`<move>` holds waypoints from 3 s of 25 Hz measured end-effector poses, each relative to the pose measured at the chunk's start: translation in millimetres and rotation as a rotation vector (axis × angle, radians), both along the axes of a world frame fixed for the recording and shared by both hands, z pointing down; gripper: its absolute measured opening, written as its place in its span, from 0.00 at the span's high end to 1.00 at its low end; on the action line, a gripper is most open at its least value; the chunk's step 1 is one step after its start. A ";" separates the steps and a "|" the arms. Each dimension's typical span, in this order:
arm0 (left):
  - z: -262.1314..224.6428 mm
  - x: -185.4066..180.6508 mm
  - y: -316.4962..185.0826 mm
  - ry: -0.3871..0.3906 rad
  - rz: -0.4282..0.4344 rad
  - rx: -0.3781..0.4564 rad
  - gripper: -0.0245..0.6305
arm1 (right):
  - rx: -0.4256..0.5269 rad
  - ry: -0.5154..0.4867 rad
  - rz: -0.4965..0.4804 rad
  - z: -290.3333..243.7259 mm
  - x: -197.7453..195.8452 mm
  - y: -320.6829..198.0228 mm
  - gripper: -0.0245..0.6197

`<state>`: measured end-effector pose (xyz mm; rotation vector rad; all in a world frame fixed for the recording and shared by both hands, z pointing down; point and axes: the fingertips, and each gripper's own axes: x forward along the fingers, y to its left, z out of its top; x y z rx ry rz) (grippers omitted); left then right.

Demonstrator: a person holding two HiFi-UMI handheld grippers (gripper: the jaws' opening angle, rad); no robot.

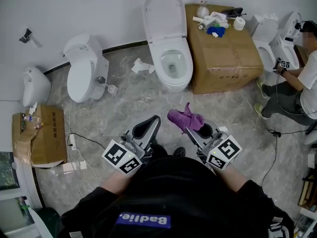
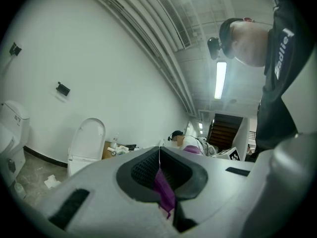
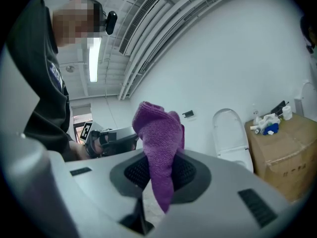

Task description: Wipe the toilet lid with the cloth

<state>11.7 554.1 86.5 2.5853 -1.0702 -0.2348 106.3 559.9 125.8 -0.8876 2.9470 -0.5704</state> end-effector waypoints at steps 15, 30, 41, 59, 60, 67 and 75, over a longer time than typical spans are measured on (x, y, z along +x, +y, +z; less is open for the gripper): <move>15.8 -36.3 -156.1 0.001 0.066 0.040 0.93 | -0.014 0.045 0.053 14.5 -42.9 -145.3 0.85; 21.6 -93.4 -340.5 0.031 0.176 0.006 0.94 | -0.075 0.054 0.170 14.8 -102.3 -325.1 0.85; 12.3 -73.8 -396.9 -0.007 0.091 0.011 0.94 | -0.076 0.006 0.089 12.4 -83.1 -400.7 0.85; 16.1 -40.1 -499.8 -0.037 -0.095 0.001 0.94 | -0.074 -0.001 -0.058 23.8 -45.8 -500.7 0.85; 17.4 -43.5 -503.8 -0.038 -0.096 0.001 0.94 | -0.075 0.001 -0.055 24.5 -48.1 -503.9 0.85; 31.5 -85.8 -546.2 -0.040 -0.041 0.006 0.94 | -0.077 0.032 0.020 30.7 -85.0 -535.6 0.85; 52.0 -132.7 -589.4 -0.102 0.109 0.054 0.93 | -0.080 0.069 0.145 39.9 -136.2 -568.0 0.85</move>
